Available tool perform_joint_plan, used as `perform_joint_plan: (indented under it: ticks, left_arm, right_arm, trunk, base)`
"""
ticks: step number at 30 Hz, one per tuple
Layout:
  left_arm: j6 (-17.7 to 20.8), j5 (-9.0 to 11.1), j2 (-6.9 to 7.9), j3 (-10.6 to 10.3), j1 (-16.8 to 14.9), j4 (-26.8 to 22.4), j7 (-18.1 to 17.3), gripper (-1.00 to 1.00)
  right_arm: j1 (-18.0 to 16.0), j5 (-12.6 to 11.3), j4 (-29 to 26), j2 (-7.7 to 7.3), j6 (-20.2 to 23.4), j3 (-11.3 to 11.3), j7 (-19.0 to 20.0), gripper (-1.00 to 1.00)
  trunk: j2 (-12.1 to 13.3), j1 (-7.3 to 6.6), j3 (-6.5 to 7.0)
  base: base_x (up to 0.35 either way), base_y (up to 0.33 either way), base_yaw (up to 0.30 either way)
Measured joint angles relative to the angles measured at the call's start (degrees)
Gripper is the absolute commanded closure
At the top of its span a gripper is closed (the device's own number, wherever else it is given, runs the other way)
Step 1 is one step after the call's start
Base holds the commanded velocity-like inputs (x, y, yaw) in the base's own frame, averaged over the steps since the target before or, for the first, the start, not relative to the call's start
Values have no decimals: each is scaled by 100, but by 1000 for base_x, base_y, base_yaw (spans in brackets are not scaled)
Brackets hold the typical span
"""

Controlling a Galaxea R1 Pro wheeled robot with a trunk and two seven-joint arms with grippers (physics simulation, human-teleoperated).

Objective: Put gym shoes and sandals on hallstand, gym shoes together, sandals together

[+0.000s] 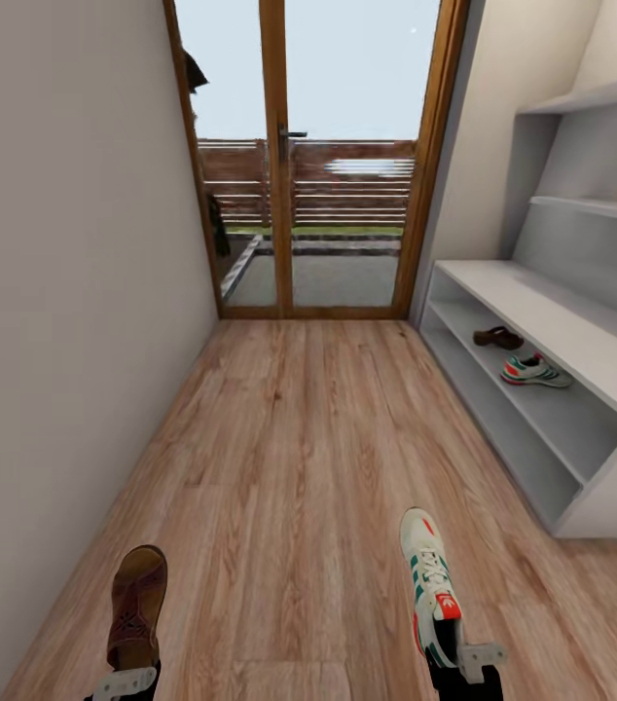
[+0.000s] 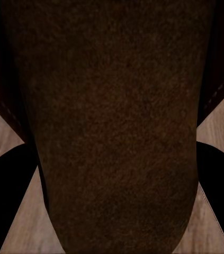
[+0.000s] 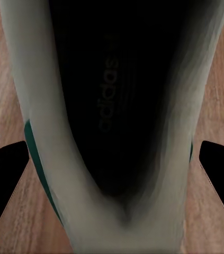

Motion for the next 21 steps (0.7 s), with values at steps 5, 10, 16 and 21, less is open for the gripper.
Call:
perform_joint_plan:
  ticks: [5,10,16,21]
  left_arm:
    - [-3,1,0,0,0,-8,0,100]
    - [-2,15,0,0,0,-8,-1,100]
    - [-3,25,0,5,0,-8,0,100]
    - [-8,27,0,8,0,-9,0,100]
  right_arm:
    - [2,0,0,0,0,0,0,100]
    - [0,0,5,1,0,-1,0,100]
    - [0,0,5,0,0,0,0,100]
    - [1,0,6,0,0,0,0,100]
  trunk:
    - [0,0,0]
    - [0,0,0]
    - [0,0,0]
    - [0,0,0]
  base:
    - [340,0,0]
    - [340,0,0]
    - [340,0,0]
    - [340,0,0]
